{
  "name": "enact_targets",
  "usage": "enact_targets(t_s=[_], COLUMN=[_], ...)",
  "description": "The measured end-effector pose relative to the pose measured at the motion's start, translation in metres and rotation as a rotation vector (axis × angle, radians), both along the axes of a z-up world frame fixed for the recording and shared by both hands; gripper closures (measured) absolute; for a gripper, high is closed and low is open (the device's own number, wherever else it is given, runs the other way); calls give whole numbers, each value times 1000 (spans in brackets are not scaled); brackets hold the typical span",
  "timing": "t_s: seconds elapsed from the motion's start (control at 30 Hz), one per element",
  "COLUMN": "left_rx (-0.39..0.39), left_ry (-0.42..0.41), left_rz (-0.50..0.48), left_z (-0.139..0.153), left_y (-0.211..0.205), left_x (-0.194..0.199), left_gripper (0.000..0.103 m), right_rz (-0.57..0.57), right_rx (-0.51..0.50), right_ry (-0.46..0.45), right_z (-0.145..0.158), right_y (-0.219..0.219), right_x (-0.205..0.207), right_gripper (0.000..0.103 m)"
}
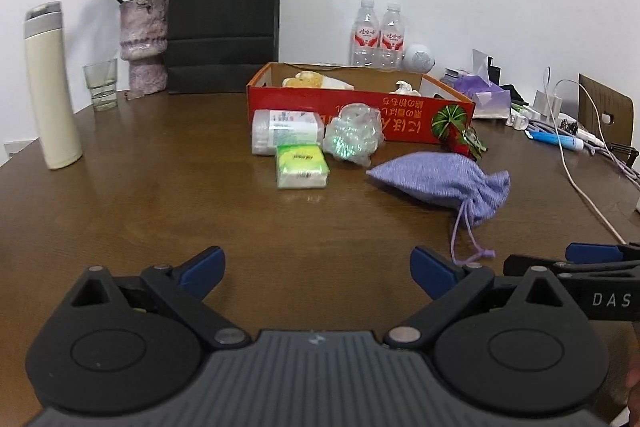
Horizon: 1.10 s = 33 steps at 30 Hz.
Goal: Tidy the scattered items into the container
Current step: 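Grasp the green tissue pack with the left gripper while the right grasps the lavender pouch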
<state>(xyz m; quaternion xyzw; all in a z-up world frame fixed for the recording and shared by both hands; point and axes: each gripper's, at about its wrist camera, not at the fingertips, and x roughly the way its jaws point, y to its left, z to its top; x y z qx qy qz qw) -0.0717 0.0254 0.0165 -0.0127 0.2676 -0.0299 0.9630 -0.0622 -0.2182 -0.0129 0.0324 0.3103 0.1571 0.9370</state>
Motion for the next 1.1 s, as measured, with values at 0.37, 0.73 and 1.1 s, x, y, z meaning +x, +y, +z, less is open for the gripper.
enact_targets(t_s=[0.37, 0.73, 1.1], left_rx=[6, -20, -26], left_ry=[147, 236, 39], left_rz=[-63, -22, 32], left_z=[6, -10, 15], left_y=[7, 20, 15], left_x=[131, 183, 92], left_gripper=[2, 56, 58], right_rz=[93, 211, 143], right_rx=[-97, -139, -90], right_ry=[50, 116, -15], right_z=[15, 6, 29], right_y=[30, 58, 36], right_x=[96, 137, 93], right_gripper=[12, 57, 73])
